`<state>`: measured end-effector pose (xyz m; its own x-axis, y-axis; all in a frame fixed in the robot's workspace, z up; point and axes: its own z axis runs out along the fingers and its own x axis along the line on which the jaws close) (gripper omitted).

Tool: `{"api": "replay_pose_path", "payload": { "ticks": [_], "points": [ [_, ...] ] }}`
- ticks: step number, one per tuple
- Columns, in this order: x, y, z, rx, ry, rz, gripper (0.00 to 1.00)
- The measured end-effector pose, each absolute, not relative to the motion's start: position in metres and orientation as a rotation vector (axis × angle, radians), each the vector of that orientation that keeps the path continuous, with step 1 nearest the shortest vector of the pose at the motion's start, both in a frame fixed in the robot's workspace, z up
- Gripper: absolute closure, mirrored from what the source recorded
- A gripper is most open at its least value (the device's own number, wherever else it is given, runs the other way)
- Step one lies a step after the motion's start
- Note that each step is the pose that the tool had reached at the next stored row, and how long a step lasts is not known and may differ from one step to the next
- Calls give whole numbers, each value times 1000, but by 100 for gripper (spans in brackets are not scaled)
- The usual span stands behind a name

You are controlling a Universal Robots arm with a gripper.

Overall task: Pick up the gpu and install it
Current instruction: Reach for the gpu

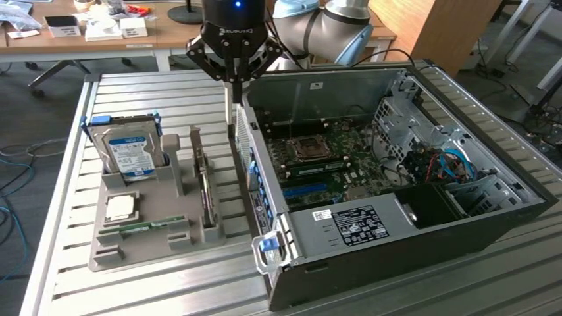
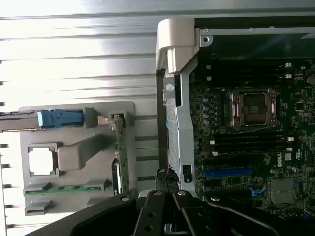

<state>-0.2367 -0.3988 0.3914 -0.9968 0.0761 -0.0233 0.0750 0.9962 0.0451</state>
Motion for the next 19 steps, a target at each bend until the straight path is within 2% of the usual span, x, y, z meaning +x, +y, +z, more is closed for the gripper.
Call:
{"api": "replay_pose_path", "payload": {
  "ticks": [19],
  "points": [
    [-240, -399, 391, 118, 3114, 69, 89]
  ]
}}
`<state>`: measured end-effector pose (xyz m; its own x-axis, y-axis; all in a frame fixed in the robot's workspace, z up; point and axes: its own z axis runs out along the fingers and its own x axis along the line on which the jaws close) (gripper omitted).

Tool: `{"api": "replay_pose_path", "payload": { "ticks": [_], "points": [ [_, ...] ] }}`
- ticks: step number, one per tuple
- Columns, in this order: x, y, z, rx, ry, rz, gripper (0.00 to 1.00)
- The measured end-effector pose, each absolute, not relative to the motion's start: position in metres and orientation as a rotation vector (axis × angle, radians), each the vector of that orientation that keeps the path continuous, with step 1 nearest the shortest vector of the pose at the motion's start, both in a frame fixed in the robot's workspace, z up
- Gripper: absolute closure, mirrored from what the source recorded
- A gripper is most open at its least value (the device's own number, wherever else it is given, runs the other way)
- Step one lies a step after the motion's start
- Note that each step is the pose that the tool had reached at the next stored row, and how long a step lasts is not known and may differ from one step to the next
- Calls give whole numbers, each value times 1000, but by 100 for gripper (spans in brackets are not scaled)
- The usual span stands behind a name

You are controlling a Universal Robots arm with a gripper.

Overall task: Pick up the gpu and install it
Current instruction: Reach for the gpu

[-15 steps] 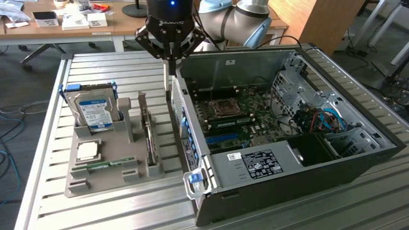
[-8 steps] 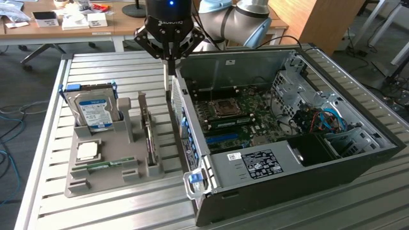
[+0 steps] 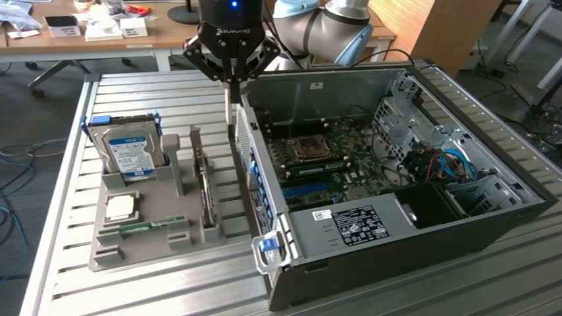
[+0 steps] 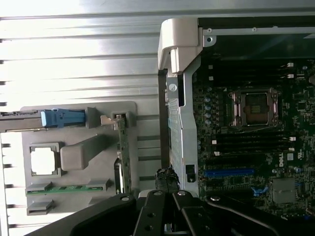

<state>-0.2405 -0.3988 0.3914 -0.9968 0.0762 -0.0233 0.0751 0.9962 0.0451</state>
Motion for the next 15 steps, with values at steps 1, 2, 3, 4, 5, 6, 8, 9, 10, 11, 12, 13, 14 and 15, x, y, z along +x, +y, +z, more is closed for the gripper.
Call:
{"api": "replay_pose_path", "payload": {
  "ticks": [1, 2, 3, 4, 5, 6, 8, 9, 10, 11, 12, 13, 14, 15],
  "points": [
    [-241, -399, 391, 118, 3114, 69, 89],
    [-241, -399, 391, 118, 3114, 69, 89],
    [-242, -399, 391, 118, 3114, 69, 89],
    [-244, -399, 391, 118, 3114, 69, 89],
    [-245, -399, 391, 118, 3114, 69, 89],
    [-246, -399, 391, 118, 3114, 69, 89],
    [-247, -399, 391, 118, 3114, 69, 89],
    [-248, -399, 391, 118, 3114, 69, 89],
    [-248, -399, 391, 118, 3114, 69, 89],
    [-248, -399, 391, 118, 3114, 69, 89],
    [-248, -399, 391, 118, 3114, 69, 89],
    [-248, -399, 391, 118, 3114, 69, 89],
    [-249, -399, 391, 118, 3114, 69, 89],
    [-249, -399, 391, 118, 3114, 69, 89]
  ]
}}
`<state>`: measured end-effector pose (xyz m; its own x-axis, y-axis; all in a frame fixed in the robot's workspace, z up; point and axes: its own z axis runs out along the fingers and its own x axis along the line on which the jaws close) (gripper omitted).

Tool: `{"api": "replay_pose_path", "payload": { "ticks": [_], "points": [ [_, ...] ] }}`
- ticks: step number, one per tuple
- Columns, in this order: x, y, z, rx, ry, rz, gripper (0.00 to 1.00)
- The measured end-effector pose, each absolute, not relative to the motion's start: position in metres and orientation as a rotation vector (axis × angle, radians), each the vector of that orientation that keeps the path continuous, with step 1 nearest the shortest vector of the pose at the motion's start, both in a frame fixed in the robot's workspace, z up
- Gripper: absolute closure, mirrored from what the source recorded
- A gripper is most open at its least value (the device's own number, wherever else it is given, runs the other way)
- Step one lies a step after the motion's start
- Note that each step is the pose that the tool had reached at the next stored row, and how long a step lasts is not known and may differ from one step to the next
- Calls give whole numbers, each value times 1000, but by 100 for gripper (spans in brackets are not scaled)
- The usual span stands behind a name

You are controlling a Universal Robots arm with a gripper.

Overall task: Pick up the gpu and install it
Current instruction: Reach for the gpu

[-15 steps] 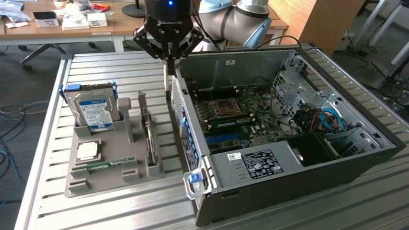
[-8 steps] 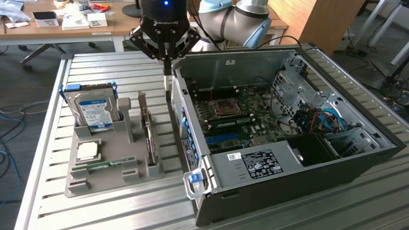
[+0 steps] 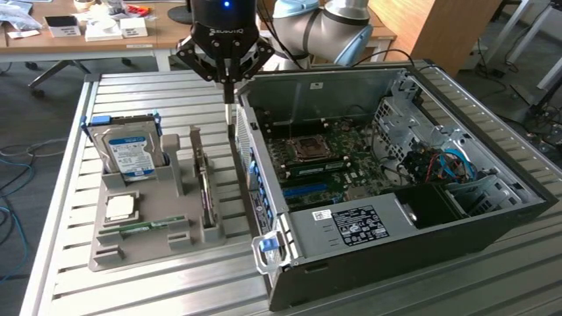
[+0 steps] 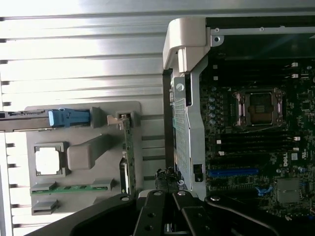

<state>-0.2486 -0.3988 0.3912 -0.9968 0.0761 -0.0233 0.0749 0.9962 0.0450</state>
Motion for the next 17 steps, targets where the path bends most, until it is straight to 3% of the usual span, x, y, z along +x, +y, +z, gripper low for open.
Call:
{"api": "replay_pose_path", "payload": {
  "ticks": [17],
  "points": [
    [-259, -399, 391, 118, 3114, 69, 89]
  ]
}}
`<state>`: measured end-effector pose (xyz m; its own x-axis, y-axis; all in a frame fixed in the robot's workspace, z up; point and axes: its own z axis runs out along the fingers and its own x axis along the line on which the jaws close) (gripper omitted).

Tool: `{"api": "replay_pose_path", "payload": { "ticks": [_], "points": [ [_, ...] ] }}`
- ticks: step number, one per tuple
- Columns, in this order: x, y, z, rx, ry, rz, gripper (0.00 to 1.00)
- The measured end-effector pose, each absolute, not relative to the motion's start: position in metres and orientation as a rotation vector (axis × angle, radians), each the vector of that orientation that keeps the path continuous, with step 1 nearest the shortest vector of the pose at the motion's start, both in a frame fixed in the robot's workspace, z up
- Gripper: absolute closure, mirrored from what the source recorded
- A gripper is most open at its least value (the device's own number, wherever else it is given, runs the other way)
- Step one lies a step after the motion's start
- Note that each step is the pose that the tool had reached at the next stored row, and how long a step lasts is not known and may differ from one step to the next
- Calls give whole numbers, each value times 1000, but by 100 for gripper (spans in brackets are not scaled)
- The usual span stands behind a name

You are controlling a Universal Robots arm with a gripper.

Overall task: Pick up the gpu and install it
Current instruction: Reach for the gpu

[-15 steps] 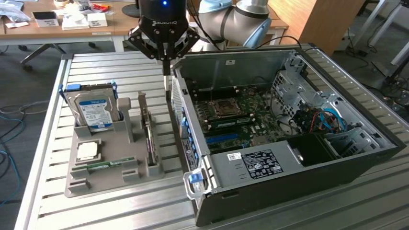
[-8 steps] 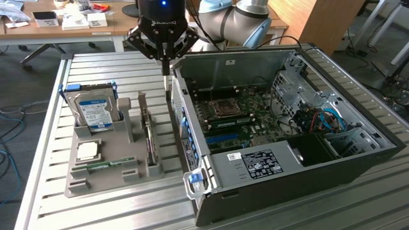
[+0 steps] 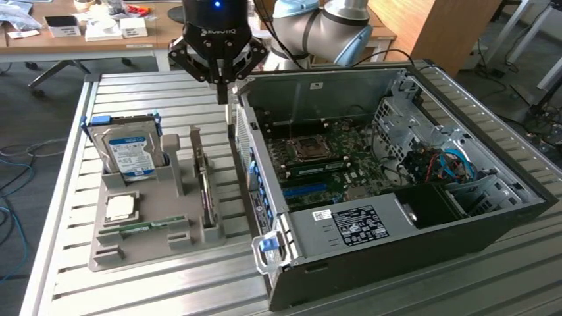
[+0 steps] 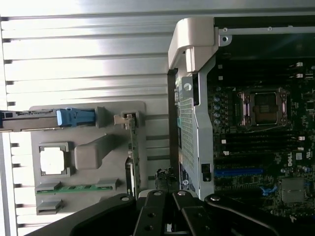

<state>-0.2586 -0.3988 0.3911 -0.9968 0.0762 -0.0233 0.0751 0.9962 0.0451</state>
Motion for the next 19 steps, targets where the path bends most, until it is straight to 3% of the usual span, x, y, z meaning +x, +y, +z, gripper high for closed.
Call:
{"api": "replay_pose_path", "payload": {
  "ticks": [19],
  "points": [
    [-269, -399, 391, 118, 3114, 69, 89]
  ]
}}
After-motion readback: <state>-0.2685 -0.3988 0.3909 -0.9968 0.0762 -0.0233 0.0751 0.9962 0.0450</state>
